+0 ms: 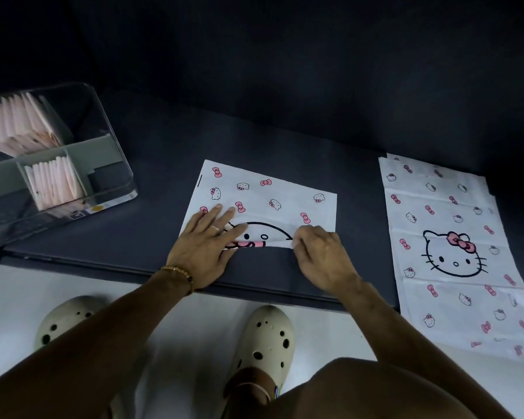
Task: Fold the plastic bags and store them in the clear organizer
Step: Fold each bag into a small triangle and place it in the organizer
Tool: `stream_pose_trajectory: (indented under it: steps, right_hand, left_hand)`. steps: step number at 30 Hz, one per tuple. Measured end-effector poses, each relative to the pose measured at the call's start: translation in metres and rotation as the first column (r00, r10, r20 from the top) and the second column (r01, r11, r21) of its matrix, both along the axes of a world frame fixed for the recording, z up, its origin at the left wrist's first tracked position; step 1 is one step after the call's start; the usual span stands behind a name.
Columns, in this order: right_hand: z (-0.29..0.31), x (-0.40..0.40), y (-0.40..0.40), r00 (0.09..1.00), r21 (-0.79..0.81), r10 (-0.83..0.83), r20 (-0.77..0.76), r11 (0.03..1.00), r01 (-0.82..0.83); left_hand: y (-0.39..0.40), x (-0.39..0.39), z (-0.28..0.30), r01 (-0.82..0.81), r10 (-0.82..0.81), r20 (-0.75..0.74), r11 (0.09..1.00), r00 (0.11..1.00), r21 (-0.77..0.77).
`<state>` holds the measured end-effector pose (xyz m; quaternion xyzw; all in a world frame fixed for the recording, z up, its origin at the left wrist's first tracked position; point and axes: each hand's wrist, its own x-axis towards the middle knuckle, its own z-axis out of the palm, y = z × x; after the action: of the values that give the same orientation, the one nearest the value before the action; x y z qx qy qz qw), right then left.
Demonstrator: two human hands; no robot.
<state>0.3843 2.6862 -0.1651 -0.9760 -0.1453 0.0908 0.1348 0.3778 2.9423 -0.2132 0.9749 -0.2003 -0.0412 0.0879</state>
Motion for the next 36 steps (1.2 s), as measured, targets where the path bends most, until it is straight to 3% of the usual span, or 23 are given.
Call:
stream_pose_trajectory:
  steps: [4,6,8,11,14,16,20,26,36]
  right_hand:
    - [0.002,-0.002,-0.011,0.999,-0.055,0.005,-0.034,0.998,-0.007]
    - [0.006,0.001,-0.017,0.990,0.079,-0.134,-0.048,0.987,0.137]
    - [0.012,0.012,-0.029,0.932,0.240,-0.313,-0.184,0.905,0.351]
    - [0.012,0.022,-0.046,0.853,0.304,-0.407,-0.326,0.810,0.502]
    - [0.003,0.027,-0.047,0.793,0.244,-0.494,-0.356,0.770,0.589]
    - [-0.003,0.030,-0.041,0.805,0.115,-0.527,-0.272,0.813,0.571]
    - [-0.007,0.040,-0.034,0.825,-0.006,-0.536,-0.180,0.839,0.544]
    - [-0.011,0.057,-0.033,0.730,0.042,-0.660,-0.176,0.736,0.676]
    - [-0.020,0.067,-0.027,0.812,0.027,-0.578,-0.078,0.813,0.581]
  left_hand:
    - [0.001,0.010,0.014,-0.008,0.008,-0.034,1.000,0.999,-0.021]
    - [0.009,0.022,0.030,-0.012,0.007,-0.157,0.999,0.988,-0.030]
    - [0.026,0.033,0.050,-0.050,0.015,-0.287,0.992,0.958,-0.115]
    - [0.057,0.038,0.063,-0.272,0.136,-0.458,0.931,0.879,-0.244]
    - [0.061,0.034,0.052,-0.504,0.290,-0.538,0.809,0.791,-0.304]
    - [0.053,0.031,0.038,-0.597,0.425,-0.490,0.755,0.761,-0.272]
    - [0.036,0.035,0.023,-0.643,0.601,-0.264,0.758,0.754,-0.111]
    - [0.025,0.043,0.020,-0.654,0.648,-0.116,0.756,0.752,-0.014]
    - [0.022,0.043,0.020,-0.740,0.740,-0.008,0.673,0.673,0.018]
